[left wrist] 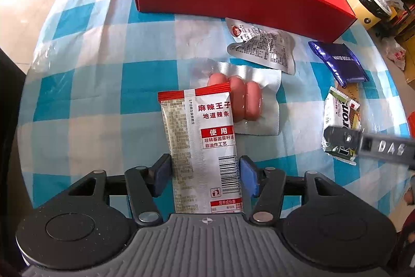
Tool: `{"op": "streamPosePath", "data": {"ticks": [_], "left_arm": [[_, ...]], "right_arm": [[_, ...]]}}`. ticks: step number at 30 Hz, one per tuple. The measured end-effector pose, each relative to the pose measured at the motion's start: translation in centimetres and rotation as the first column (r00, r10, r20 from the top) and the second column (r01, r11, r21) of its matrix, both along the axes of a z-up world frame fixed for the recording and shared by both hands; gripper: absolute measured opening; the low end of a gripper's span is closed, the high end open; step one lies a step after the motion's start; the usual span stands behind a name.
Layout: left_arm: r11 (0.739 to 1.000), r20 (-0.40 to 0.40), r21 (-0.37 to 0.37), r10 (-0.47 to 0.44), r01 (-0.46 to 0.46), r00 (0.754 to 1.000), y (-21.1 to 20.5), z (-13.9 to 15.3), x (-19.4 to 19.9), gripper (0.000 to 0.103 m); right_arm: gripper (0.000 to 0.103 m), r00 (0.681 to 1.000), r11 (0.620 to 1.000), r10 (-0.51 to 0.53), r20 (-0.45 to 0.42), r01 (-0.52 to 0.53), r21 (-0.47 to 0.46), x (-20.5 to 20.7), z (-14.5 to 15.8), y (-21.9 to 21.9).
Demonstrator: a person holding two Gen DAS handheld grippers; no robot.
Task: Organize snacks
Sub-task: 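Lift the spicy strip bag with the left tool while the right tool lifts the Kaprons bar, then carry both held snacks over the red box and lower them toward it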
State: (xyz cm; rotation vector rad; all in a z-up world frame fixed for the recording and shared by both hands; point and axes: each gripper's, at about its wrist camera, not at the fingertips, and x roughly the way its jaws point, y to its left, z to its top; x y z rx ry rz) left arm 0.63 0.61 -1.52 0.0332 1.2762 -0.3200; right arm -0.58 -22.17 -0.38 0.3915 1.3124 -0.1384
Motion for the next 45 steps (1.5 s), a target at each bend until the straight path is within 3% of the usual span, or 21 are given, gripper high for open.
{"op": "streamPosePath", "data": {"ticks": [1,4,7,10,15,29,45], "left_arm": [[1.0,0.004,0.007,-0.003,0.003,1.0,-0.1,-0.1,0.0,0.068],[1.0,0.011,0.024,-0.015,0.015,1.0,-0.6,-0.3,-0.1,0.072],[0.999,0.023,0.046,-0.028,0.027,0.999,-0.8,-0.5,-0.3,0.073],[0.998,0.023,0.05,-0.03,0.029,0.999,-0.7,-0.5,-0.2,0.067],[1.0,0.008,0.007,-0.022,0.022,1.0,-0.1,-0.3,-0.1,0.059],[0.998,0.029,-0.058,-0.01,0.012,1.0,0.5,1.4,-0.4,0.057],[0.994,0.136,-0.109,0.005,0.01,0.991,-1.0,5.4,2.7,0.057]], "right_arm": [[0.078,1.0,1.0,-0.012,-0.002,0.012,0.0,0.2,-0.1,-0.1],[0.078,0.999,1.0,-0.027,-0.017,0.027,-0.005,0.6,-1.0,0.0],[0.057,1.0,0.998,0.025,0.006,-0.024,-0.062,0.4,-0.6,0.8],[0.055,0.999,0.997,0.05,0.014,-0.049,-0.056,-0.1,-0.5,0.7],[0.054,0.996,0.994,0.085,0.03,-0.082,-0.071,-0.8,0.2,1.3],[0.053,0.988,0.992,0.122,0.091,-0.117,-0.052,-1.7,2.0,1.9],[0.053,0.968,0.995,0.098,0.232,-0.093,-0.032,1.4,6.1,0.7]]}}
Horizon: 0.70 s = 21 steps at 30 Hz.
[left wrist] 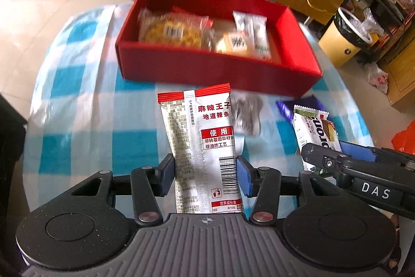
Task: Organize snacks
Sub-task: 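Carry both held snacks over the red box and lower them toward it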
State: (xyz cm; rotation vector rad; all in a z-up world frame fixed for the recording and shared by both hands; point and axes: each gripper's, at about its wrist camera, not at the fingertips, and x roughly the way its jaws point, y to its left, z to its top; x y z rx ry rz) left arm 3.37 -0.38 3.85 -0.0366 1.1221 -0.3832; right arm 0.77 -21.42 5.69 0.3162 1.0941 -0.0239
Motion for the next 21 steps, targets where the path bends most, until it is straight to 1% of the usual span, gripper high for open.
{"op": "streamPosePath", "data": {"ticks": [5,10,16,21], "left_arm": [[1.0,0.047,0.001,0.001,-0.001,0.999,-1.1,1.5,1.9,0.057],[1.0,0.084,0.011,0.002,-0.003,0.996,-2.1,2.4,4.0,0.058],[0.999,0.116,0.039,-0.002,-0.003,0.993,-3.0,2.9,6.2,0.058],[0.999,0.131,0.049,-0.003,-0.003,0.991,-3.7,3.2,7.8,0.058]], "right_arm": [[0.053,0.999,1.0,-0.016,0.045,0.016,0.006,2.2,1.2,-1.1],[0.053,0.997,1.0,-0.02,0.071,0.02,0.004,4.4,1.8,-1.8],[0.053,0.996,1.0,-0.017,0.089,0.018,-0.005,6.7,2.1,-2.5],[0.053,0.995,1.0,-0.01,0.103,0.01,-0.003,8.3,2.4,-3.0]]}}
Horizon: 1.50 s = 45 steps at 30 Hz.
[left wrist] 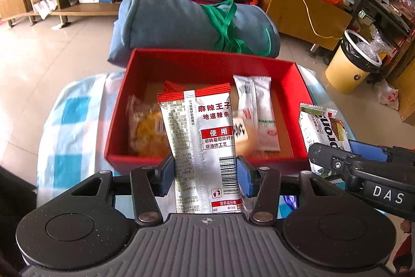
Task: Organize snacks
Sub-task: 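Carry both held snacks over the red box and lower them toward it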
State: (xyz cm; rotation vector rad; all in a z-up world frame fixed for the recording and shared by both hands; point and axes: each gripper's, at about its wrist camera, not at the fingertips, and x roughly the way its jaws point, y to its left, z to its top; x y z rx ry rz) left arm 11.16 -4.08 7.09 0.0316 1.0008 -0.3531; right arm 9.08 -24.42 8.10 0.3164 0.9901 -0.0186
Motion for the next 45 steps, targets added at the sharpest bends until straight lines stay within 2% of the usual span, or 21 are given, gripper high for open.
{"op": "streamPosePath", "data": {"ticks": [7,26,45], "left_arm": [[1.0,0.041,0.024,-0.007,0.006,0.999,-0.9,0.5,1.3,0.058],[0.999,0.056,0.041,0.009,-0.012,0.998,-1.4,0.3,4.3,0.058],[0.996,0.02,0.081,0.03,-0.032,0.999,-2.8,-2.5,7.1,0.057]], "right_arm": [[0.053,1.0,1.0,0.012,0.016,-0.012,-0.006,1.7,0.2,-0.2],[0.053,1.0,0.999,0.023,0.009,-0.023,-0.028,5.3,-0.7,-0.4],[0.053,0.997,0.998,0.034,-0.072,-0.038,-0.052,9.2,-5.2,-0.1]]}}
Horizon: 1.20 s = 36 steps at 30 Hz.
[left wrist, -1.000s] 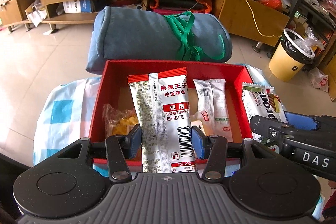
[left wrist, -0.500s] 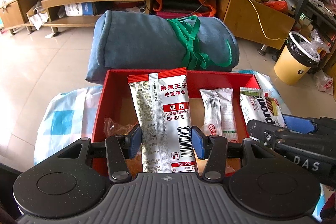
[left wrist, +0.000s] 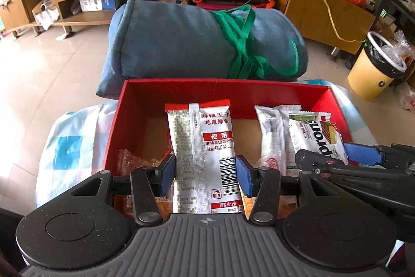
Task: Organize snacks
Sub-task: 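Carry both held snacks over the red box and lower them toward it, then open both tools to drop the spicy strip bag and Kaprons bar in the box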
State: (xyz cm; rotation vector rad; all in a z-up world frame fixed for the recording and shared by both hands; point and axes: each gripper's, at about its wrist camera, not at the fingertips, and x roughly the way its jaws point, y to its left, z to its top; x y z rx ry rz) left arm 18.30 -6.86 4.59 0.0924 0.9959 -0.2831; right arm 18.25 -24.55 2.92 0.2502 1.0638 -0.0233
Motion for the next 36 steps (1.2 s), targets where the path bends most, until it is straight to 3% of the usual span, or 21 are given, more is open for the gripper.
{"op": "streamPosePath", "data": {"ticks": [8,19,36], "left_arm": [[1.0,-0.025,-0.005,0.008,-0.008,1.0,0.0,-0.9,0.7,0.055],[1.0,-0.024,-0.017,0.012,-0.013,1.0,0.2,-0.4,0.4,0.07],[0.998,0.003,-0.053,-0.018,0.018,1.0,0.6,1.6,-2.0,0.077]], "right_arm": [[0.053,0.999,1.0,0.001,-0.033,0.0,0.022,0.8,-1.7,-0.2],[0.053,0.999,1.0,-0.022,-0.032,0.022,0.016,0.5,-1.4,-0.7],[0.054,1.0,0.999,-0.027,0.007,0.027,0.017,-1.2,0.7,-1.1]]}}
